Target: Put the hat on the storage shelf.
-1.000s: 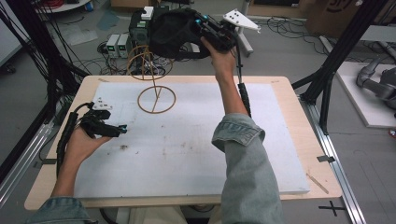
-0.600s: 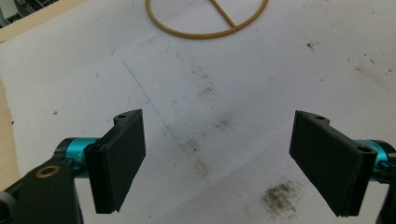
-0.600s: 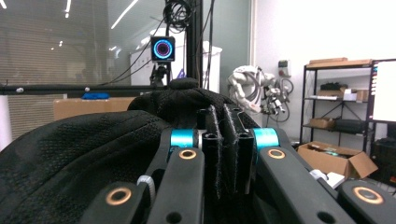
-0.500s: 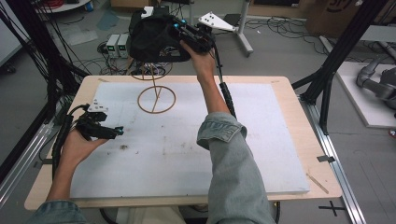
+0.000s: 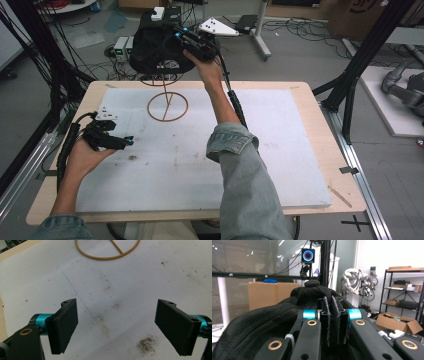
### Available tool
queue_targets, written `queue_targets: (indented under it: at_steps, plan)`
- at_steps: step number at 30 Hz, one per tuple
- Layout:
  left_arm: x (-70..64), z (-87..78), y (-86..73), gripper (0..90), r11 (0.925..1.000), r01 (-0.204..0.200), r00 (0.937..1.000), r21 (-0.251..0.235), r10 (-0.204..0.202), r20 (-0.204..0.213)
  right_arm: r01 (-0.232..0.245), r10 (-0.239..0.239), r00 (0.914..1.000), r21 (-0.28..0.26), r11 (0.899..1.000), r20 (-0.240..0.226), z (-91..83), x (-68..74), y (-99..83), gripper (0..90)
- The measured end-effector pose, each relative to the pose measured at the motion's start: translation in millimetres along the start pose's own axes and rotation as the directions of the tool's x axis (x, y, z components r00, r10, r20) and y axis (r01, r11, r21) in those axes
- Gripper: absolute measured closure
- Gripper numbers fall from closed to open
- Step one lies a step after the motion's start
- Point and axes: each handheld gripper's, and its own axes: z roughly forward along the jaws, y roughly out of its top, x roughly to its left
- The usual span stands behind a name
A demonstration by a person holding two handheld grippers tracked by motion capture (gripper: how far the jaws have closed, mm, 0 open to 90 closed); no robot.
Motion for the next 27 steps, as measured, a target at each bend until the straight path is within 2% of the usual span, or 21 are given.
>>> queue_targets:
  at_steps: [9,18,23,27]
  plan:
    - [0.4,-0.6,0.2,19.0,1.0,-0.001,1.0,-0.002,0.001,0.004,0.025,-0.023,0.9995,0.077,0.997,-0.021,11.4,6.8,-12.3,85.9]
    - [0.5,-0.2,0.0,19.0,1.0,-0.002,1.0,0.001,0.002,0.004,0.081,-0.078,0.9966,0.154,0.985,-0.027,18.3,12.1,-20.9,85.5]
    - [-0.4,-0.1,0.5,19.0,1.0,-0.004,1.0,-0.001,0.004,0.005,0.089,-0.087,0.9961,0.168,0.982,-0.018,18.6,13.5,-25.8,82.8]
    - [-1.0,0.0,0.8,19.0,1.0,-0.008,1.0,0.002,0.008,0.004,0.079,-0.08,0.9968,0.169,0.982,-0.006,14.8,11.8,-28.2,75.9]
